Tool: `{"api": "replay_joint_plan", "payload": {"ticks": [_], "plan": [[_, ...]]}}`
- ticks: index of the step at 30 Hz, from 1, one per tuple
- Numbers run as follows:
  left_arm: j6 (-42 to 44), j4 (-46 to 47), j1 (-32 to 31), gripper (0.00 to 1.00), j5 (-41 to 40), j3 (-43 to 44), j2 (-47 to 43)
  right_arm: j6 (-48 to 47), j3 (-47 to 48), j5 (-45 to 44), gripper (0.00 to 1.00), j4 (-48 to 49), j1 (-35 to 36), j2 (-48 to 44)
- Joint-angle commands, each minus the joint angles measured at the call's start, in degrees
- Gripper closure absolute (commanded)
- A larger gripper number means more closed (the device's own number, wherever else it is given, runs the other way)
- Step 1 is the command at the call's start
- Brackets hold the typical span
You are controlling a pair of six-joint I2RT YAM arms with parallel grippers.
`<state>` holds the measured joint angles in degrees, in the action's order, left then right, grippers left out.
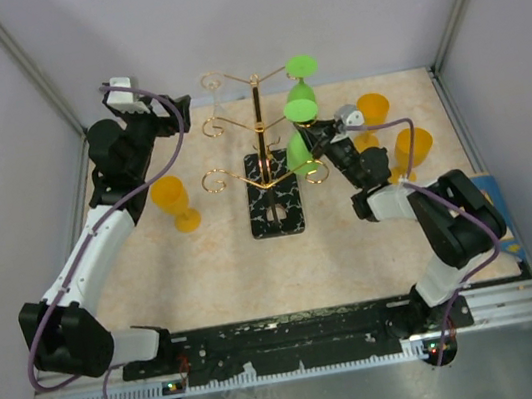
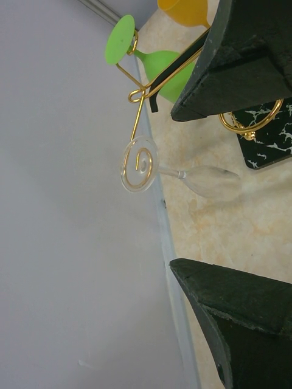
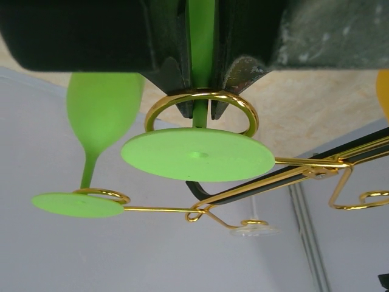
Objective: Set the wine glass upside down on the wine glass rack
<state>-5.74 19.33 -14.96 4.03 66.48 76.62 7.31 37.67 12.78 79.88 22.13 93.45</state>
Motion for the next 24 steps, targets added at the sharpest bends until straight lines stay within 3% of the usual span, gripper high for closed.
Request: {"api": "replay_joint_plan", "payload": {"ticks": [1, 11, 18, 24], "plan": [[0.4, 1.4, 0.5, 0.01, -0.4, -0.5, 0.0, -3.2, -0.2, -4.5, 1.00, 2.3, 0.4, -3.5], [-1.7, 0.6, 0.5, 0.01, -0.6, -1.4, -1.1, -9.4, -5.3, -6.3, 1.00, -6.6, 0.4, -12.8], [-1.5, -0.1, 0.5, 0.01, -2.9, -2.3, -2.3, -7.9, -6.9, -1.4, 1.00, -7.4, 0.6, -14.4], [-1.1, -5.8, 0.8, 0.01, -6.1, -1.2, -2.8, -7.1, -6.1, -1.1, 0.88, -6.3, 1.5, -12.8]]}}
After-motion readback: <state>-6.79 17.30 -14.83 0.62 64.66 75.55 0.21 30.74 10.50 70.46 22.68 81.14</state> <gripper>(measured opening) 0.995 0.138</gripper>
